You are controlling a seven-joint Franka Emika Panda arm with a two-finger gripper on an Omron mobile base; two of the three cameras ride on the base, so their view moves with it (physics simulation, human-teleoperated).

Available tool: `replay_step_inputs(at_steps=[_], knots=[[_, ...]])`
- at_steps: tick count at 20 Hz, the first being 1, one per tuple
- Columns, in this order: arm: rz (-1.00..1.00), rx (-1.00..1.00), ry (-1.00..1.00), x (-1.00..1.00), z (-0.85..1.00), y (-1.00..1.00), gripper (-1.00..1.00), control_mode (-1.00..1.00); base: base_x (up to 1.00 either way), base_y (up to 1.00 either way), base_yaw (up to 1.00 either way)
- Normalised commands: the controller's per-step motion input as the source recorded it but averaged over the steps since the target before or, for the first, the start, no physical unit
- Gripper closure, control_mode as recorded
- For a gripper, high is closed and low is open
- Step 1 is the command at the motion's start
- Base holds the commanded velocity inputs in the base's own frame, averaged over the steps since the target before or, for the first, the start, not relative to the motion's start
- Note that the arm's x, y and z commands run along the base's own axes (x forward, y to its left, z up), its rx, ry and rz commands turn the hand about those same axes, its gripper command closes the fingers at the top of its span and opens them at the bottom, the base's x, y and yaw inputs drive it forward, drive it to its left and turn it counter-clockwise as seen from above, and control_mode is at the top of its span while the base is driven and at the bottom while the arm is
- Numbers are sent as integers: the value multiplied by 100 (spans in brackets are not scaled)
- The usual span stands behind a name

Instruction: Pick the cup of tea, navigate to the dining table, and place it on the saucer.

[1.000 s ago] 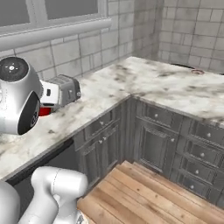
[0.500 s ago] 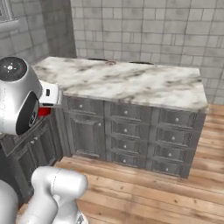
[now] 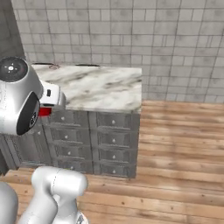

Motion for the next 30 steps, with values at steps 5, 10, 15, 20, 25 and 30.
replay_step_inputs(at_steps=[5,10,15,20,25,30], knots=[[0,0,0,0,0,0,100,100,100,-100,-9],[0,0,0,0,0,0,100,100,94,-100,-5],[0,0,0,0,0,0,100,100,99,-100,-2],[0,0,0,0,0,0,100,100,100,-100,0],[0,0,0,0,0,0,100,100,100,-70,0],[0,0,0,0,0,0,100,100,100,-26,5]])
